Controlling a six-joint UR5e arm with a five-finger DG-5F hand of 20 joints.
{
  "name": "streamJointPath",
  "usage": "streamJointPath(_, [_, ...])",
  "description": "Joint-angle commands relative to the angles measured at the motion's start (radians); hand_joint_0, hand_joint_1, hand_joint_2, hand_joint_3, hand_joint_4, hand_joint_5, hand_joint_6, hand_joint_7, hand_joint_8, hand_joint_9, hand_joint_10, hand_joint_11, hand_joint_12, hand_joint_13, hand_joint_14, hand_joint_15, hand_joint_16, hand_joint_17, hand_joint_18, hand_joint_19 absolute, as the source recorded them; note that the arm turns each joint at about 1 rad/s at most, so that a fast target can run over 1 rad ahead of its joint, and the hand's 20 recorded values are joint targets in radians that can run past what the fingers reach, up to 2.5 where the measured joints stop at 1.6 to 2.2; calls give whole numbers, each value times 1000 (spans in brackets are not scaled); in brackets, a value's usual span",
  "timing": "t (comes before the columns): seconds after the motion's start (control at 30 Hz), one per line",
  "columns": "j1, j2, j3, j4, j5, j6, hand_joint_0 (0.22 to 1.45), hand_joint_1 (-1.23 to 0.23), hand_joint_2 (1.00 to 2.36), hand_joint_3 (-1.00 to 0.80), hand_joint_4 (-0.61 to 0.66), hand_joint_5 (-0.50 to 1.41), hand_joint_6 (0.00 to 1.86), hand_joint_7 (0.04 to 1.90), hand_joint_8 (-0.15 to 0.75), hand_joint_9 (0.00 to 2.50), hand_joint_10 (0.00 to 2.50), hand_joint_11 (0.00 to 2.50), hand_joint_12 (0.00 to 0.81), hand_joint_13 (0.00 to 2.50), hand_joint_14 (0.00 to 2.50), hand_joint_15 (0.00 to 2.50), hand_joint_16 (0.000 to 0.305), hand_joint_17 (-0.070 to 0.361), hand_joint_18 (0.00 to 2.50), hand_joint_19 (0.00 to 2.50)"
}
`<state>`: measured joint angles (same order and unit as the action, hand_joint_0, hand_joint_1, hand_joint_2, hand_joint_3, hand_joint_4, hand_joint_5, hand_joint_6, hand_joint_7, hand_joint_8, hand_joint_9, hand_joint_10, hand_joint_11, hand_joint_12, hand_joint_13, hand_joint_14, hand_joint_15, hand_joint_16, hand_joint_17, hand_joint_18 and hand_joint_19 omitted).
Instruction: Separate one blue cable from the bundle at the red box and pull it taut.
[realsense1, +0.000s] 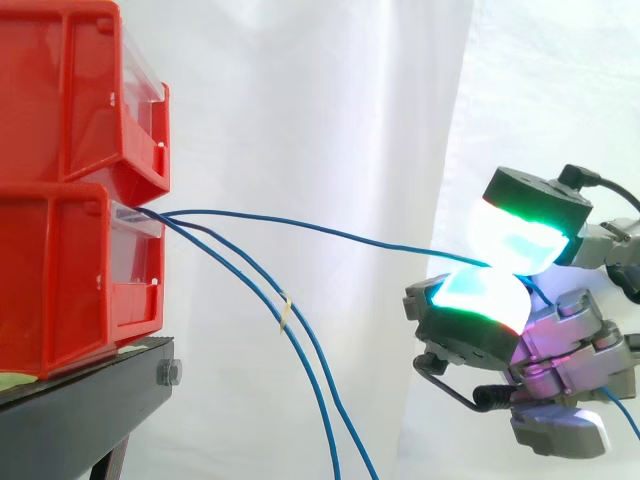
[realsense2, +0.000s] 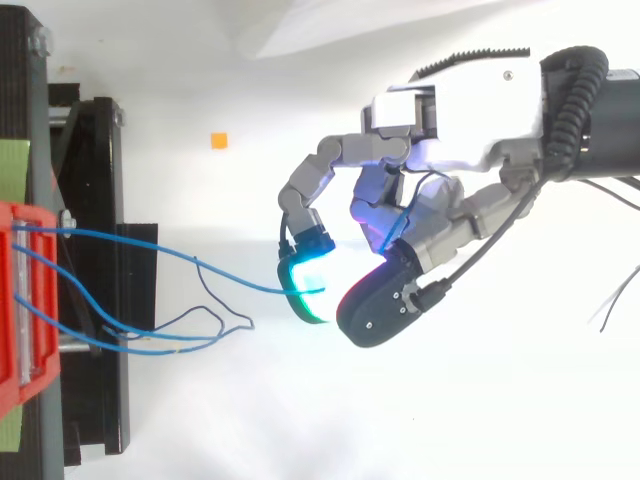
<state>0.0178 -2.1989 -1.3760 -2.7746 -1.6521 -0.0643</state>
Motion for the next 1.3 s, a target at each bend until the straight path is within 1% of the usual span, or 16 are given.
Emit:
streamJointPath(0.0, [1, 1, 0, -2, 2, -11, 708, -751, 1018, -195, 6, -158, 943, 1066, 341, 1020, 1775, 1561, 394, 1195, 1774, 1433, 46, 103, 1208, 1039])
streamJointPath(0.03, [1, -1, 0, -2, 2, -11, 710, -754, 1017, -192, 6, -157, 943, 1062, 337, 989, 1989, 1497, 405, 1146, 2060, 1375, 45, 102, 1267, 1192])
streamJointPath(0.07, [1, -1, 0, -3, 2, -12, 712, -755, 1017, -195, 4, -157, 943, 1064, 340, 980, 2029, 1521, 406, 1136, 2108, 1383, 45, 101, 1286, 1234])
streamJointPath(0.1, [1, 1, 0, -2, 2, -12, 715, -755, 1017, -193, 3, -157, 943, 1058, 338, 972, 2057, 1534, 413, 1111, 2227, 1378, 44, 99, 1309, 1288])
streamJointPath(0.13, [1, -1, 0, 0, 2, -12, 717, -754, 1018, -193, 2, -157, 943, 1059, 338, 944, 2215, 1505, 416, 1086, 2337, 1386, 43, 97, 1344, 1357])
streamJointPath(0.23, [1, -1, 0, -3, 3, -12, 721, -755, 1018, -194, 4, -157, 943, 1058, 340, 920, 2371, 1481, 423, 1042, 2500, 1362, 41, 92, 1402, 1530])
streamJointPath(0.4, [1, -1, 0, -3, 3, -12, 726, -758, 1019, -183, -5, -156, 944, 1051, 342, 895, 2480, 1501, 429, 999, 2500, 1393, 39, 87, 1461, 1700])
streamJointPath(0.43, [2, -1, 0, -3, 3, -12, 728, -759, 1020, -180, -5, -155, 944, 1044, 340, 891, 2473, 1558, 428, 995, 2500, 1376, 38, 86, 1478, 1756])
streamJointPath(0.53, [2, 1, 0, -3, 3, -12, 728, -760, 1019, -172, -4, -155, 945, 1053, 341, 861, 2500, 1563, 430, 981, 2500, 1407, 37, 84, 1493, 1865])
streamJointPath(0.63, [2, 1, 0, -2, 3, -12, 730, -761, 1019, -180, -2, -155, 946, 1045, 334, 850, 2500, 1599, 430, 975, 2500, 1418, 38, 85, 1503, 1882])
streamJointPath(0.73, [-1, 1, 0, -3, 3, -12, 730, -760, 1018, -179, -2, -155, 946, 1047, 336, 835, 2500, 1576, 431, 972, 2500, 1420, 37, 83, 1499, 1887])
streamJointPath(0.87, [1, 1, 0, -3, 3, -12, 729, -759, 1018, -174, 3, -156, 947, 1051, 337, 820, 2500, 1521, 423, 959, 2500, 1394, 37, 84, 1497, 1897])
streamJointPath(0.93, [-1, 1, 0, -3, 3, -12, 730, -755, 1018, -183, 8, -156, 948, 1036, 340, 788, 2500, 1495, 436, 956, 2500, 1393, 37, 83, 1489, 1877])
streamJointPath(0.97, [-1, 1, 0, -3, 3, -12, 730, -754, 1018, -183, 9, -157, 948, 1040, 343, 786, 2500, 1524, 426, 945, 2500, 1378, 38, 85, 1488, 1863])
streamJointPath(1.07, [1, 1, 0, -3, 3, -12, 733, -757, 1019, -165, 13, -155, 943, 1063, 338, 784, 2500, 1451, 430, 944, 2500, 1358, 38, 86, 1494, 1941])
streamJointPath(1.27, [1, 1, 0, -3, 5, -12, 730, -762, 1018, -161, 7, -152, 943, 1056, 336, 800, 2500, 1515, 429, 959, 2500, 1364, 38, 86, 1526, 1969])
